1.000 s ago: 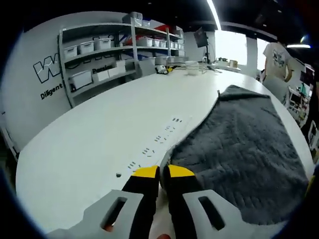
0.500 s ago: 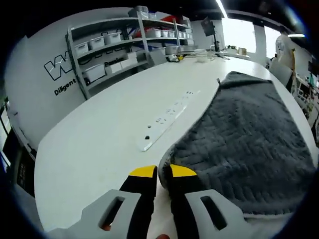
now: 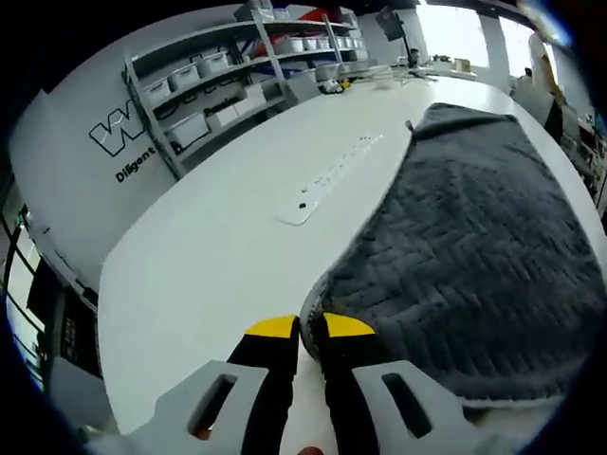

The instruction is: Open the folded towel by lifting each exposed corner and separating the folded layers until the towel lies flat within the target outline without major curled edges

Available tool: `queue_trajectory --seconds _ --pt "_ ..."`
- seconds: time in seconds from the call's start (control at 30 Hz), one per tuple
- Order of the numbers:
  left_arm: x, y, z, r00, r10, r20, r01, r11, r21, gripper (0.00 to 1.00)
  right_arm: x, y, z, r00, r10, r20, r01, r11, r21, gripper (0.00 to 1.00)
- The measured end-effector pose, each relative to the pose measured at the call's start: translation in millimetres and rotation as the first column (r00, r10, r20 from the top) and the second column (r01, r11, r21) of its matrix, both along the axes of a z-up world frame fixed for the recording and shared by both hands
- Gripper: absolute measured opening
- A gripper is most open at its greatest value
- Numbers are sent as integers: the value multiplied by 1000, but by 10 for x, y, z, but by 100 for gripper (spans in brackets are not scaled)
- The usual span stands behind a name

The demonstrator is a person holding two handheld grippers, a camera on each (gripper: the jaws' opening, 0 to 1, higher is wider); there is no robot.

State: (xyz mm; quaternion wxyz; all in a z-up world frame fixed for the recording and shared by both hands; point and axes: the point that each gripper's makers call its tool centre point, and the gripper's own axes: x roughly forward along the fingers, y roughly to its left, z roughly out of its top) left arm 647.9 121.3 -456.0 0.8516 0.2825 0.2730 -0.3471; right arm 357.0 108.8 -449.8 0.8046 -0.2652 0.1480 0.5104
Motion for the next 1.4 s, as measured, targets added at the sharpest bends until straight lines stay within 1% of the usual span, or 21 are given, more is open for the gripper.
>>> queue_trajectory --seconds 0.13,0.33,0.47,0.53,0.57,0.67,0.7,0.77,0.8,0.83,0.9,0.93,1.0,1.07,1.13,1.2,1.23,1.27,1.3,1.33,1.4 --pt "-18 100 -23 1000 19 -3 -19 1000 4 10 -30 66 -30 1000 14 -4 -14 1000 -4 2" --pt "-11 135 -34 999 41 -13 -41 999 -23 13 -17 66 -61 999 15 -28 -14 1000 15 2" --pt "-15 149 -32 999 43 -5 -43 999 -8 19 0 45 -74 999 11 -50 -9 999 34 4" --pt "-15 173 -3 999 49 3 -49 999 -5 22 2 31 -73 998 9 -58 -7 999 45 6" --pt "-11 185 23 998 55 7 -55 998 -12 23 3 19 -69 998 9 -57 -6 999 50 7" --pt "-19 203 119 997 77 18 -76 996 -46 27 12 -51 -51 998 1 -63 3 998 62 17" --pt "-24 198 171 996 78 31 -76 995 -64 28 17 -102 -38 997 -4 -72 9 997 74 21" --pt "-32 204 229 996 83 45 -79 994 -80 31 -2 -172 -11 995 1 -101 9 995 104 26" --pt "-44 212 260 995 89 53 -84 993 -86 32 -18 -237 31 991 3 -132 16 989 147 28" --pt "-45 215 269 994 90 56 -85 993 -87 33 -10 -305 58 988 -3 -153 29 985 171 30" --pt "-63 259 320 992 91 93 -85 994 -69 36 4 -443 113 981 -13 -195 56 974 218 35" --pt "-85 279 335 991 93 98 -87 994 -66 38 32 -581 159 978 -26 -209 78 967 241 36" --pt "-132 283 366 990 90 110 -82 994 -71 42 95 -836 241 979 -59 -196 111 958 265 38" --pt "-196 237 422 989 77 129 -65 993 -100 47 176 -1141 307 979 -109 -170 152 953 264 39" --pt "-277 166 480 988 67 140 -47 988 -145 51 260 -1470 365 974 -169 -153 205 944 257 43" --pt "-369 100 518 988 61 141 -36 983 -179 55 336 -1805 417 963 -226 -149 258 932 254 48" --pt "-403 74 531 988 58 142 -31 981 -189 60 358 -1966 431 957 -248 -151 279 928 247 49" --pt "-472 14 556 988 51 146 -19 977 -215 63 379 -2124 446 951 -269 -151 299 923 242 51" --pt "-525 -31 571 988 49 145 -14 971 -238 66 419 -2333 473 943 -299 -144 326 915 239 53" --pt "-577 -71 581 989 47 141 -9 966 -257 70 438 -2434 484 940 -312 -140 338 911 236 54" --pt "-674 -153 590 990 41 132 -1 958 -287 74 497 -2734 496 924 -357 -138 381 897 224 56"
